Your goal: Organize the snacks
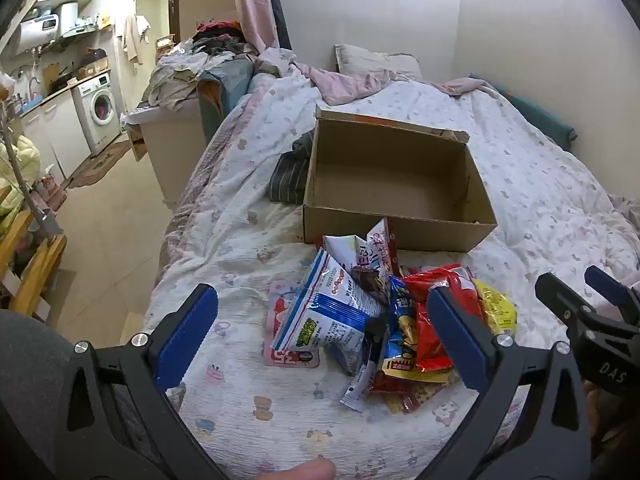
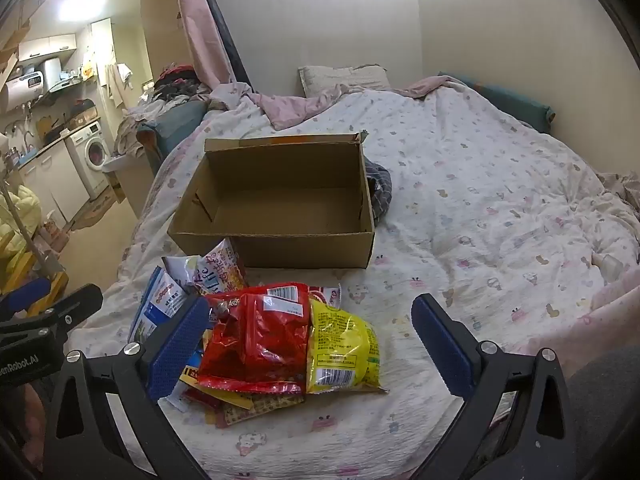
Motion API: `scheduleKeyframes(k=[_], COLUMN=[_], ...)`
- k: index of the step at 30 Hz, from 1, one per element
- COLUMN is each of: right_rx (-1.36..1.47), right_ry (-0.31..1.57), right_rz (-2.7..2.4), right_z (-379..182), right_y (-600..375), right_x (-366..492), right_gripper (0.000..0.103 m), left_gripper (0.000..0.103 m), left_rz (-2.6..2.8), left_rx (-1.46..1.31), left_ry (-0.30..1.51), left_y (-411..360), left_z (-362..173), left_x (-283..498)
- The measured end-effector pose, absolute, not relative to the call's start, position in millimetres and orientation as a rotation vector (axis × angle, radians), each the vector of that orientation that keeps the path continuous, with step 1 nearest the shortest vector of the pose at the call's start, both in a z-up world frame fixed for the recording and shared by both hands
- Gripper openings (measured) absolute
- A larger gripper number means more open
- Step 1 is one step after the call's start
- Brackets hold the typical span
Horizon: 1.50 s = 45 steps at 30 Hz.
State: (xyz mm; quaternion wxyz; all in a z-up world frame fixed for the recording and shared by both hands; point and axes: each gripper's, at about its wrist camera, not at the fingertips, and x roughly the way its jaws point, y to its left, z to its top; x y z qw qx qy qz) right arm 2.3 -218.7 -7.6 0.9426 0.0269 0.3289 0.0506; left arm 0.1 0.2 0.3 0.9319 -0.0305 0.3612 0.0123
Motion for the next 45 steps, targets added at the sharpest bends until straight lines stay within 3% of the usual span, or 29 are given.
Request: scheduleKeyframes(k=[45], right_rx=[0.074], right_ry=[0.670], right_rz=[0.094], right_z=[-8.2], right_y=[-224.1], right_x=[4.8], right_gripper=[0.103], left_gripper=[0.103], left_rz=[0.034], left_rx=[-0.065], left_ry=[0.733], left_y=[5.4], left_z=[-2.4], left_x=[-2.0])
